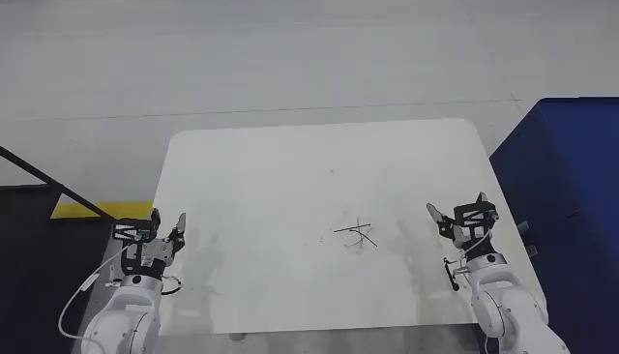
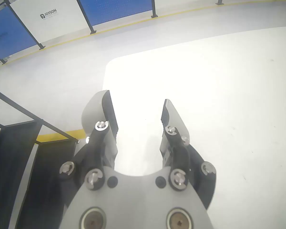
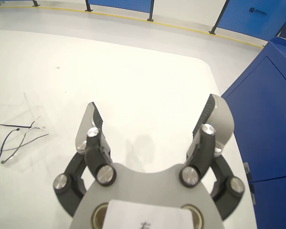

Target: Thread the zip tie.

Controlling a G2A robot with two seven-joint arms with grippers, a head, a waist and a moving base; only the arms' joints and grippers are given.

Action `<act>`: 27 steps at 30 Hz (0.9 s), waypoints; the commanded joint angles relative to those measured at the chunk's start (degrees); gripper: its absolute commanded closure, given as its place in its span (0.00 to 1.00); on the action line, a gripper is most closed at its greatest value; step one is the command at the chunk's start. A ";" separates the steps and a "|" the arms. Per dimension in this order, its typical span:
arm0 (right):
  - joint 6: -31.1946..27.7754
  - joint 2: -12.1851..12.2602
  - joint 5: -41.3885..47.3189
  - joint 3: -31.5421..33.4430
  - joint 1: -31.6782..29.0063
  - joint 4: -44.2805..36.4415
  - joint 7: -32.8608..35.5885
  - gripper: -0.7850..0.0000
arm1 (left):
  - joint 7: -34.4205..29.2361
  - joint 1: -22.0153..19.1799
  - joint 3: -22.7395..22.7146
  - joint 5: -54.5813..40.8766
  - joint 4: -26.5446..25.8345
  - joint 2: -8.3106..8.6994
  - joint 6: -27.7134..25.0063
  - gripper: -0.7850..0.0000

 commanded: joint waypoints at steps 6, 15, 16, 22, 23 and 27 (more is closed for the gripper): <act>0.00 0.00 0.00 0.00 0.00 0.00 0.00 0.05 | 0.00 0.00 0.00 0.00 0.00 0.00 0.00 0.53; -18.26 1.05 15.81 2.74 5.80 -9.57 23.76 0.00 | 0.00 0.00 0.00 0.00 0.00 0.00 0.00 0.00; -19.54 1.25 17.03 2.61 7.50 -10.93 28.52 0.00 | 0.00 0.00 0.00 0.00 0.00 0.00 0.00 0.00; -17.66 1.80 23.39 -2.57 18.55 -14.67 53.61 0.00 | 0.00 0.00 0.00 0.00 0.00 0.00 0.00 0.00; -17.47 1.79 23.01 -4.10 19.69 -14.73 55.37 0.00 | 0.00 0.00 0.00 0.00 0.00 0.00 0.00 0.00; -17.98 1.84 22.54 -5.42 20.73 -14.65 57.44 0.00 | 0.00 0.00 0.00 0.00 0.00 0.00 0.00 0.00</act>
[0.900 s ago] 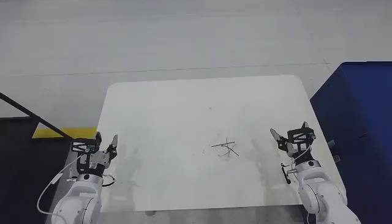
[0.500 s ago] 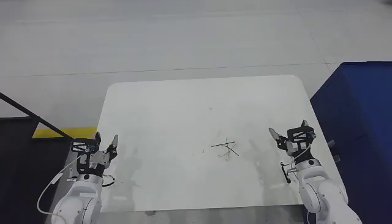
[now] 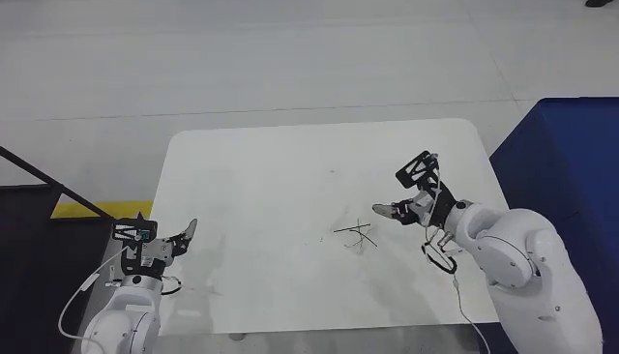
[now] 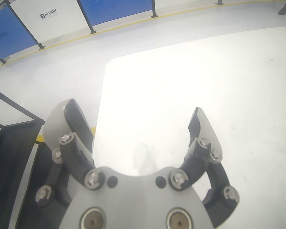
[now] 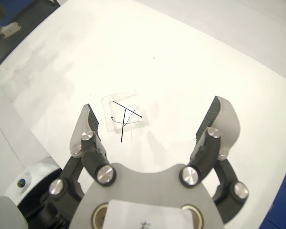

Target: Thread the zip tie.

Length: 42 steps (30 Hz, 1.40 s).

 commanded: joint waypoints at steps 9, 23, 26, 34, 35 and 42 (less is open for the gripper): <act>0.41 -0.11 2.86 0.38 -0.49 0.81 -1.53 0.00 | 0.00 0.00 0.00 0.00 0.00 0.00 0.00 0.00; 2.75 0.23 14.13 -17.51 25.10 12.27 30.18 0.00 | 0.00 0.00 0.00 0.00 0.00 0.00 0.00 0.00; 2.75 0.23 14.13 -17.51 25.10 12.27 30.18 0.00 | 0.00 0.00 0.00 0.00 0.00 0.00 0.00 0.00; -1.77 0.94 15.17 -20.08 25.34 13.73 26.72 0.00 | 0.00 0.00 0.00 0.00 0.00 0.00 0.00 0.00; -1.84 1.14 14.91 -22.11 26.20 14.07 26.65 0.00 | 0.00 0.00 0.00 0.00 0.00 0.00 0.00 0.00; 2.01 1.61 17.76 -38.94 38.56 27.73 30.18 0.00 | 0.00 0.00 0.00 0.00 0.00 0.00 0.00 0.00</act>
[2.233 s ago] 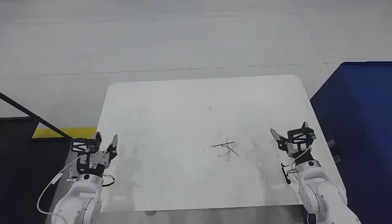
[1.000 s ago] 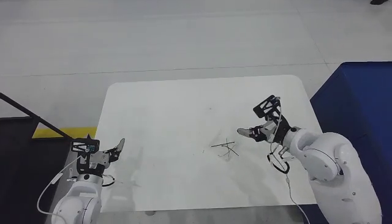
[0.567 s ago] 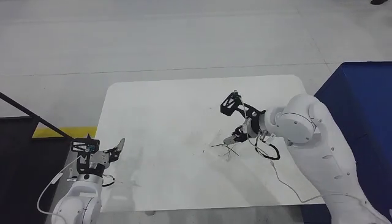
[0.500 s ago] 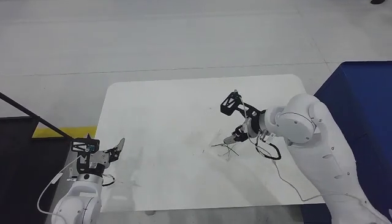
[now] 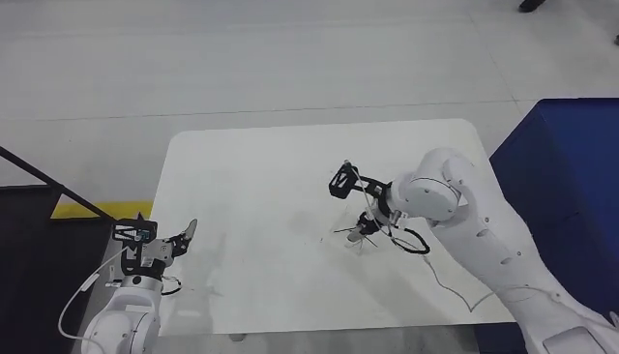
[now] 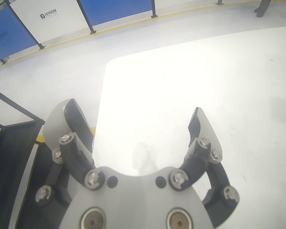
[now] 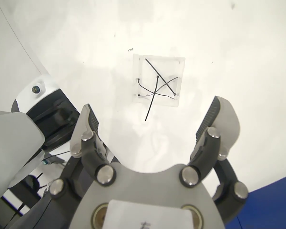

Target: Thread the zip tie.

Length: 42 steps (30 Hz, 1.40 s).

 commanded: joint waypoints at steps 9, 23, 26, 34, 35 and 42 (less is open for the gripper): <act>2.34 -0.29 13.43 -19.78 16.27 11.17 -0.10 0.14 | 0.00 0.00 0.00 0.00 0.00 0.00 0.00 0.00; 3.41 -2.38 18.09 -32.52 22.42 16.49 -0.10 0.76 | 0.00 0.00 0.00 0.00 0.00 0.00 0.00 0.00; 2.40 -3.45 17.53 -33.41 22.47 18.62 -0.74 0.78 | 0.00 0.00 0.00 0.00 0.00 0.00 0.00 0.00; 0.00 -6.57 15.16 -35.25 22.79 25.35 -4.13 0.83 | 0.00 0.00 0.00 0.00 0.00 0.00 0.00 0.00; -0.41 -6.98 15.06 -35.46 22.81 26.15 -4.37 0.84 | 0.00 0.00 0.00 0.00 0.00 0.00 0.00 0.00; -1.81 -9.94 14.58 -36.90 22.88 31.33 -4.89 0.87 | 0.00 0.00 0.00 0.00 0.00 0.00 0.00 0.00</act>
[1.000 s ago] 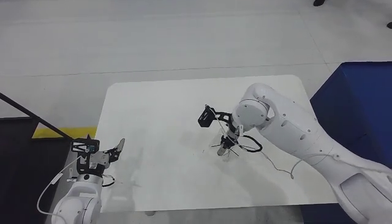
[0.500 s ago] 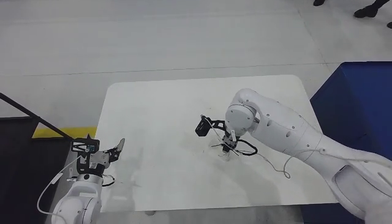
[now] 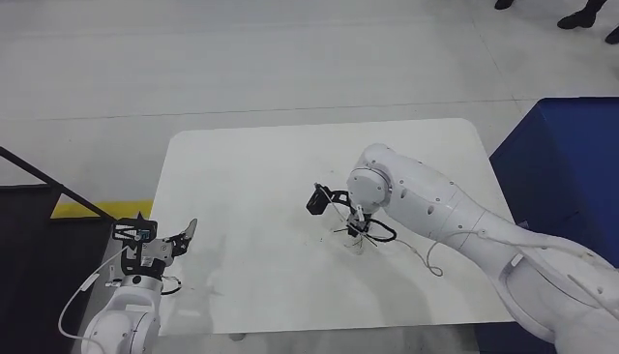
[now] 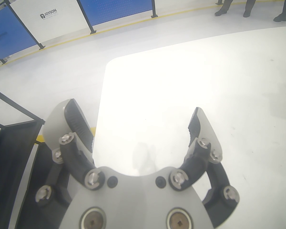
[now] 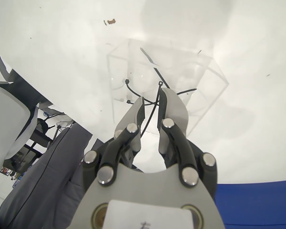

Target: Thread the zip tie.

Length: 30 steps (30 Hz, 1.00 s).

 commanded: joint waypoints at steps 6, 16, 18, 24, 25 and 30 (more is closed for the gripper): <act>-0.77 -2.47 0.06 -0.58 0.35 4.22 0.12 1.00 | 0.00 0.00 0.00 0.00 0.00 0.00 0.00 0.00; -2.20 -1.32 4.68 1.73 1.37 2.47 1.06 1.00 | 0.00 0.00 0.00 0.00 0.00 0.00 0.00 0.00; -2.66 0.76 8.09 2.30 1.64 -0.90 0.62 1.00 | 0.00 0.00 0.00 0.00 0.00 0.00 0.00 0.00; -4.59 8.04 16.12 4.01 2.19 -10.31 -1.31 1.00 | 0.00 0.00 0.00 0.00 0.00 0.00 0.00 0.00; -4.59 8.04 16.12 4.01 2.19 -10.31 -1.31 1.00 | 0.00 0.00 0.00 0.00 0.00 0.00 0.00 0.00; -5.16 8.00 16.99 3.94 1.34 -10.63 -2.09 1.00 | 0.00 0.00 0.00 0.00 0.00 0.00 0.00 0.00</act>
